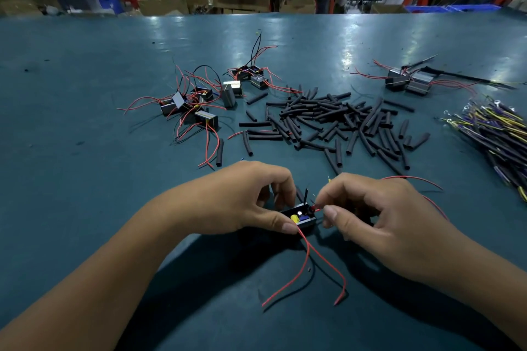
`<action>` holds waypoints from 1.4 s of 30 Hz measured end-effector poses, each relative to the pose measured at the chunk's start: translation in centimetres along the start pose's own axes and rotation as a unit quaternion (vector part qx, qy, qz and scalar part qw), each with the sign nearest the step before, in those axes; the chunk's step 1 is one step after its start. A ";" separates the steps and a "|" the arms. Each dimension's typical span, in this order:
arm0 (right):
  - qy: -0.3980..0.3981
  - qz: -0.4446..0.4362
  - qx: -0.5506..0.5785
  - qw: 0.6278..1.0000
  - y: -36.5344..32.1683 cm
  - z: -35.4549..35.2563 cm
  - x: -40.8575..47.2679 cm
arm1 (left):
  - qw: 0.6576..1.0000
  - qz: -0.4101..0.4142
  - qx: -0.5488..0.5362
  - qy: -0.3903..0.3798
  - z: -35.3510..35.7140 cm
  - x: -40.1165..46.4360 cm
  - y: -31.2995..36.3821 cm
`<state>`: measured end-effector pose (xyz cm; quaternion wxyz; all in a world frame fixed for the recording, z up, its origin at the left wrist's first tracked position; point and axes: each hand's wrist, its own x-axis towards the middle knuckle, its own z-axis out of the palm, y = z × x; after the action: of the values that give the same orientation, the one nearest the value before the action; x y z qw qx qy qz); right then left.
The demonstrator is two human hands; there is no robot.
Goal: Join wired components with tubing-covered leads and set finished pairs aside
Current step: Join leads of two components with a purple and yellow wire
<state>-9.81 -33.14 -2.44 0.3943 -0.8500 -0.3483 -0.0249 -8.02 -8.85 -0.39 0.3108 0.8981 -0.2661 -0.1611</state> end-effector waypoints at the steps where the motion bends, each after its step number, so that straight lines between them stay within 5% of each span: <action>1: -0.005 0.000 -0.002 1.000 0.0 -0.1 0.0 | 1.000 0.001 0.000 -0.001 -0.1 0.0 -0.1; 6: -0.023 0.006 0.014 1.000 0.2 -0.4 0.1 | 0.999 0.017 -0.020 -0.023 -1.1 -0.2 -1.2; 8: -0.026 0.003 0.019 0.999 0.2 -0.4 0.1 | 0.998 0.035 -0.029 0.031 -1.0 0.2 -1.6; 11: -0.029 0.003 0.021 0.999 0.2 -0.3 0.1 | 0.989 0.060 0.057 0.121 -0.1 1.1 -2.1; 16: -0.028 0.009 0.025 0.999 0.3 -0.6 -0.1 | 0.978 0.070 0.176 0.089 1.1 1.7 -1.5; 21: 0.001 0.029 0.031 0.999 0.3 -0.3 -0.2 | 0.992 0.092 -0.013 0.082 -0.1 0.3 -0.1; 26: 0.030 0.060 0.039 0.997 0.6 0.1 -0.1 | 0.989 0.057 -0.059 0.125 1.9 1.0 1.1; 42: 0.037 0.087 0.049 0.994 0.0 -0.3 -0.1 | 0.981 0.089 0.043 0.164 2.2 1.2 1.3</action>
<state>-9.79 -33.43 -2.28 0.4487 -0.8552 -0.2593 -0.0049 -8.57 -11.41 -1.38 0.3243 0.8975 -0.2973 0.0285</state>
